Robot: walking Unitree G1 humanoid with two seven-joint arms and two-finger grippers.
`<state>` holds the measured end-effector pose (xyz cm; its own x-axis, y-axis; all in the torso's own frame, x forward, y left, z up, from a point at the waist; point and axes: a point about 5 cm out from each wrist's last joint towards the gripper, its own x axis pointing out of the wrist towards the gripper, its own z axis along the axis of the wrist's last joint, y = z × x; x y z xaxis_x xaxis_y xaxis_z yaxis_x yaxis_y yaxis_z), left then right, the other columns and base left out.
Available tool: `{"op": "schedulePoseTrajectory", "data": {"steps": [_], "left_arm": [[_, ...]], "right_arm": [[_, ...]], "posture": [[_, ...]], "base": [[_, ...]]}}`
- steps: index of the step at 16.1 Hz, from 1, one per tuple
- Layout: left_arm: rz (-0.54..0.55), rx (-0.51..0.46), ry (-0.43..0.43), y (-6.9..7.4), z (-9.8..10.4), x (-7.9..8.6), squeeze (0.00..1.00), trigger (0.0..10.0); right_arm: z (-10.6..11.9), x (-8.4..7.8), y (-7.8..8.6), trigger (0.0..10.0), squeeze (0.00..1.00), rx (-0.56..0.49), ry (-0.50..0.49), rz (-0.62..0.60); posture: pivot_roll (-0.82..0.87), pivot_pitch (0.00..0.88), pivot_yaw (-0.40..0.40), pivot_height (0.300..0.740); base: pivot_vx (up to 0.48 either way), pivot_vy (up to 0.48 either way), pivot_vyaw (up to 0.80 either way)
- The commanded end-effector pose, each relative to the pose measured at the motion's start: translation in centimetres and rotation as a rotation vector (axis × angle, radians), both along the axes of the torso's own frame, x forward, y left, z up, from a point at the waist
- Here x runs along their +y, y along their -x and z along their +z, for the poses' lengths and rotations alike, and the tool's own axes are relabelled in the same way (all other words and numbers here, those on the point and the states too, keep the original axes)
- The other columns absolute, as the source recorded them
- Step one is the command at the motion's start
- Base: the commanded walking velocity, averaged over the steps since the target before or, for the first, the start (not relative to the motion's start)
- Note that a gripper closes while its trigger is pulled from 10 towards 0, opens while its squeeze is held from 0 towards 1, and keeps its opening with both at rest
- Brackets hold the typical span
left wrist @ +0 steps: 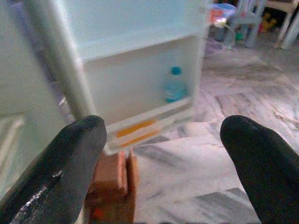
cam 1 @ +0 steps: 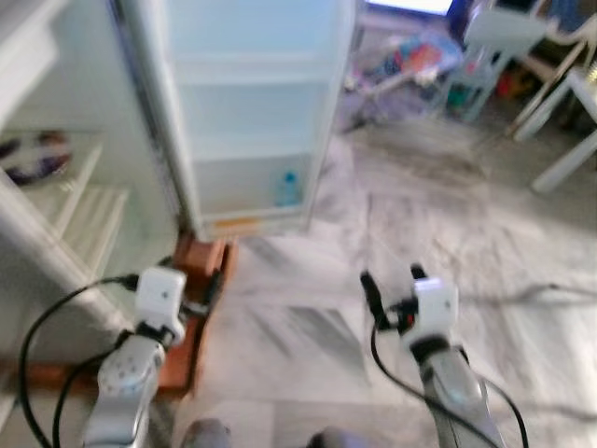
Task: Restocking fridge
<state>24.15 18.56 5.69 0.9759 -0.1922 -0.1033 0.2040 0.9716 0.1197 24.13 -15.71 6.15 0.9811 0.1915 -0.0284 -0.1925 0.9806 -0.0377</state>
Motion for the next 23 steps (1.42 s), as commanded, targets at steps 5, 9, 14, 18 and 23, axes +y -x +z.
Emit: {"op": "schedulePoseTrajectory", "data": {"steps": [5,9,14,18,23], "left_arm": [[-0.016,0.003,0.028,-0.8,0.0,-1.7,0.0,10.0],[-0.001,0.005,0.033,-1.3,-0.2,-2.0,0.0,10.0],[-0.011,-0.014,0.042,-2.2,0.3,-2.6,0.0,10.0],[-0.019,-0.046,0.027,-2.9,1.2,-2.4,0.0,10.0],[-0.023,-0.032,0.046,-2.9,0.6,-3.2,0.0,10.0]], "right_arm": [[0.2,-0.7,-1.0,10.0,0.0,-0.015,0.034,-0.039],[-0.2,0.6,-0.7,10.0,0.0,-0.022,0.034,-0.003],[0.9,0.8,-1.9,10.0,0.0,-0.07,0.017,-0.025],[1.8,0.1,-2.3,10.0,0.0,-0.101,0.032,-0.04],[1.8,0.2,-2.2,10.0,0.0,-0.105,0.033,-0.043]], "posture": [[0.08,0.061,-0.105,0.74],[0.07,0.047,-0.092,0.74],[0.07,0.051,-0.085,0.74],[0.06,0.075,-0.081,0.74],[0.04,0.058,-0.08,0.74]], "base": [[0.431,0.0,-0.8],[0.44,0.0,-0.8],[0.458,0.0,-0.8],[0.478,0.0,-0.8],[0.48,0.0,-0.8]]}}
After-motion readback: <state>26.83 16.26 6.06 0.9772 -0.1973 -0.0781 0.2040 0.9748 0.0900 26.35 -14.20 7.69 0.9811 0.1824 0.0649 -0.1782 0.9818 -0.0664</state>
